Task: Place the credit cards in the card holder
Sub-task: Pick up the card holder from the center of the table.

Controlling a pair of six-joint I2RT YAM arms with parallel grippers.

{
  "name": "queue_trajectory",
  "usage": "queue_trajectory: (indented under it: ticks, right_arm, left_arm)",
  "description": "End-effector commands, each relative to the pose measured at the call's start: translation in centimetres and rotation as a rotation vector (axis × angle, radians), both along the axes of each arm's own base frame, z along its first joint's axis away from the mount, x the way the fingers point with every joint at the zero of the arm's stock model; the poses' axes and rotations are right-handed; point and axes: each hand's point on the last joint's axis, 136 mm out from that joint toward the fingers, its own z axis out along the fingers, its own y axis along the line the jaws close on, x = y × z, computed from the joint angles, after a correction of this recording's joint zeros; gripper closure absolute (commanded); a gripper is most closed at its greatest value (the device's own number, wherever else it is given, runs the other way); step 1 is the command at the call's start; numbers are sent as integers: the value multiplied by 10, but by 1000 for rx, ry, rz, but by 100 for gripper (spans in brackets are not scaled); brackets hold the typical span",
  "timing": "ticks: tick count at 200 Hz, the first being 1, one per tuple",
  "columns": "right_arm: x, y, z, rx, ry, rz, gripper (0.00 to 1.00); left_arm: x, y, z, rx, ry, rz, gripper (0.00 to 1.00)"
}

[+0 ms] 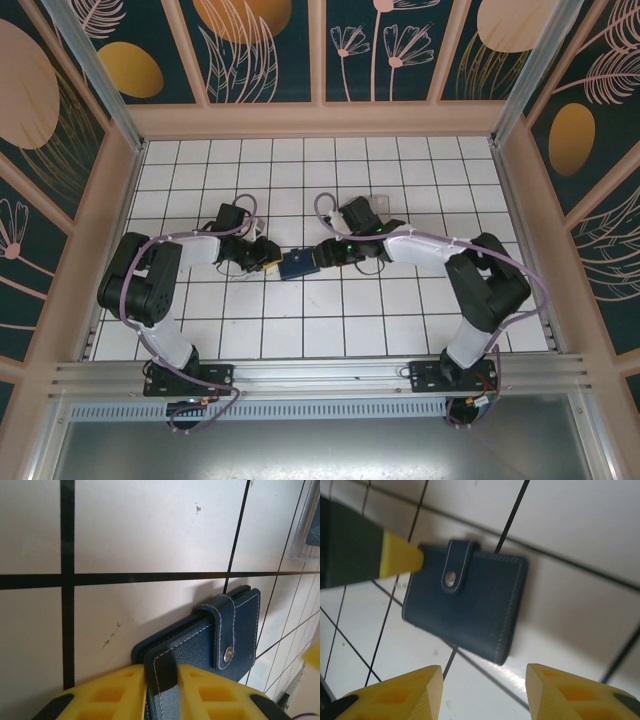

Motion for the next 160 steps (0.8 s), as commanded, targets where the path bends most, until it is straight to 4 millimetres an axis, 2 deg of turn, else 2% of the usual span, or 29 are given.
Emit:
queue_trajectory:
  ticks: [1, 25, 68, 93, 109, 133, 160]
  right_arm:
    - [-3, 14, -1, 74, 44, -6, 51]
    - [-4, 15, -16, 55, 79, -1, 50]
    - [-6, 19, -28, 58, 111, 10, 52]
    - [-14, 21, -29, 84, 132, 30, 58]
    - [-13, 20, -24, 98, 119, 18, 67]
    - [-13, 26, -13, 151, 97, 29, 80]
    - [-10, 29, -7, 179, 88, 19, 94]
  left_arm:
    - [7, -1, -4, 2, 1, 23, 76]
    - [12, -5, -3, -20, 4, 27, 80]
    - [23, -10, -7, -22, -1, 4, 89]
    - [31, -9, -8, 0, -17, -2, 96]
    - [31, -13, -7, -18, -15, -18, 96]
    - [33, -11, -5, -8, -24, -22, 91]
    - [39, -14, 7, -19, -38, -23, 73]
